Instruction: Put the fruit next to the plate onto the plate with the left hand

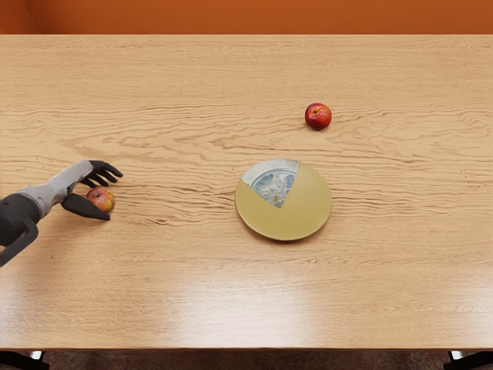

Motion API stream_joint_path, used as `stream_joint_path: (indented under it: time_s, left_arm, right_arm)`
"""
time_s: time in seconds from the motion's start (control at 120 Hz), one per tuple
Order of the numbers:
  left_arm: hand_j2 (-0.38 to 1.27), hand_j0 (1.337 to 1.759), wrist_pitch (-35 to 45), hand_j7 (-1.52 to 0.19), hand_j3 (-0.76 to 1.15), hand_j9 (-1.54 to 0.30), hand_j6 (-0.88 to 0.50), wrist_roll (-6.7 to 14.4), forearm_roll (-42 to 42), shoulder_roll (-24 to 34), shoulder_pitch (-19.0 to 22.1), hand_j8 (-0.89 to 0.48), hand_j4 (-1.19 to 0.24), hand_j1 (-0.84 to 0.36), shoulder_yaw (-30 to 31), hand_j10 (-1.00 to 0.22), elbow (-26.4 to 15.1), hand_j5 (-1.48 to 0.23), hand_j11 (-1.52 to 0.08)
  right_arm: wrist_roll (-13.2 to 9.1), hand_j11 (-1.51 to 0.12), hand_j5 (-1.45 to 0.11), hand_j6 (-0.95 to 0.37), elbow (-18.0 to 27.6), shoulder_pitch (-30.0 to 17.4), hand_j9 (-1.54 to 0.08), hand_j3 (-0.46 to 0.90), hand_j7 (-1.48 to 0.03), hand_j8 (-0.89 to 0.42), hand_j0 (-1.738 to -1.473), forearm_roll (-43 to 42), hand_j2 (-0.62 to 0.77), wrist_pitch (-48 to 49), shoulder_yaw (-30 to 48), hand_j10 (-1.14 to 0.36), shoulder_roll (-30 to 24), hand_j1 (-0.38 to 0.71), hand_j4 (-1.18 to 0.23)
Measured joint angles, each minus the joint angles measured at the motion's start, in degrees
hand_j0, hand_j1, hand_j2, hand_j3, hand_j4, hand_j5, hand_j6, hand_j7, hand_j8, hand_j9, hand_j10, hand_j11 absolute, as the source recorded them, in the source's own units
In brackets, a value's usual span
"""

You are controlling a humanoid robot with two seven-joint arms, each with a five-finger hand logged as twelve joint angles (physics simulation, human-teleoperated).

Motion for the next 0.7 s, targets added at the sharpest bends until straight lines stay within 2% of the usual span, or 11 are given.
stream_joint_path:
  time_s: [0.175, 0.7]
  left_arm:
    - [0.09, 1.658, -0.02, -0.56, 0.00, -0.56, -0.44, 1.79, 0.59, 0.00, -0.29, -0.44, -0.44, -0.16, 0.00, -0.44, -1.32, -0.56, -0.56]
    - [0.10, 1.658, 0.01, -0.62, 0.00, -0.62, -0.48, 3.22, 0.77, 0.79, -0.29, -0.48, -0.48, -0.22, 0.03, -0.48, -2.91, -0.62, -0.62]
  right_arm:
    - [0.00, 0.00, 0.00, 0.00, 0.00, 0.02, 0.00, 0.00, 0.00, 0.00, -1.658, 0.01, 0.00, 0.00, 0.03, 0.00, 0.00, -0.35, 0.00]
    - [0.00, 0.00, 0.00, 0.00, 0.00, 0.09, 0.00, 0.00, 0.00, 0.00, -1.658, 0.01, 0.00, 0.00, -0.04, 0.00, 0.00, -0.35, 0.00]
